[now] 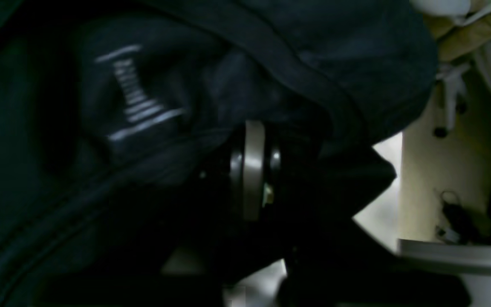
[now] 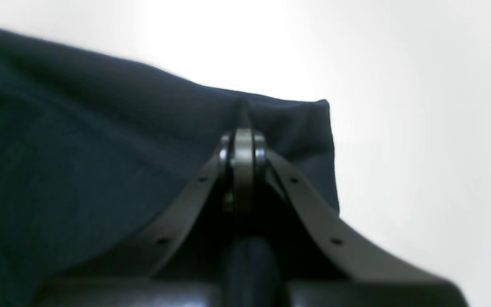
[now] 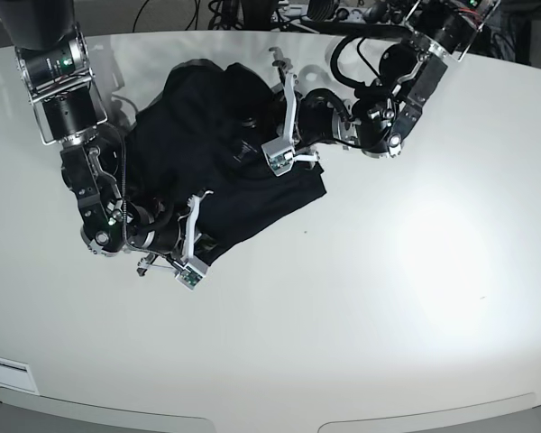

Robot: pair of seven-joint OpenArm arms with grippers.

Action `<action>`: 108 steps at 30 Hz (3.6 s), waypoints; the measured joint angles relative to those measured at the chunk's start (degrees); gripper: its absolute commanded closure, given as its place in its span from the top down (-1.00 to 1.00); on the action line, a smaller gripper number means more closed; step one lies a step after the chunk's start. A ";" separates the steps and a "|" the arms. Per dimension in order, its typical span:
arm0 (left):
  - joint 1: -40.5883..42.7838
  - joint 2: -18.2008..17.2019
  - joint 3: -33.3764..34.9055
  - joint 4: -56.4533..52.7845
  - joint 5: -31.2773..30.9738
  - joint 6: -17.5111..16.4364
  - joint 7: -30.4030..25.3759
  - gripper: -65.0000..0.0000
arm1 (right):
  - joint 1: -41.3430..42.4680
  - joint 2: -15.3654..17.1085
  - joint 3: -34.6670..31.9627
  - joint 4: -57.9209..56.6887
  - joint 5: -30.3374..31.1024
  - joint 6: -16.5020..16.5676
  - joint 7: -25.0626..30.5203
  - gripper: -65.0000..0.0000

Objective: Fold the T-shirt properly

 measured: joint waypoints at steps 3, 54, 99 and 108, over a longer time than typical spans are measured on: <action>-3.21 -1.55 0.13 -3.98 -0.17 -0.83 -3.61 -1.00 | -2.97 3.50 0.04 5.14 2.67 -2.36 -2.51 -1.00; -14.95 -12.20 -1.09 -4.94 8.85 5.86 -1.25 -1.00 | -35.58 -0.66 20.06 31.23 -1.70 -15.72 -1.05 -1.00; 26.97 -15.72 -46.90 33.79 -35.32 0.57 26.27 -1.00 | -64.65 -8.57 70.40 58.86 54.99 0.98 -28.37 -1.00; 53.24 -13.09 -59.39 43.65 -35.17 1.16 26.29 -1.00 | -78.18 -10.71 77.26 58.93 55.41 0.92 -35.21 -1.00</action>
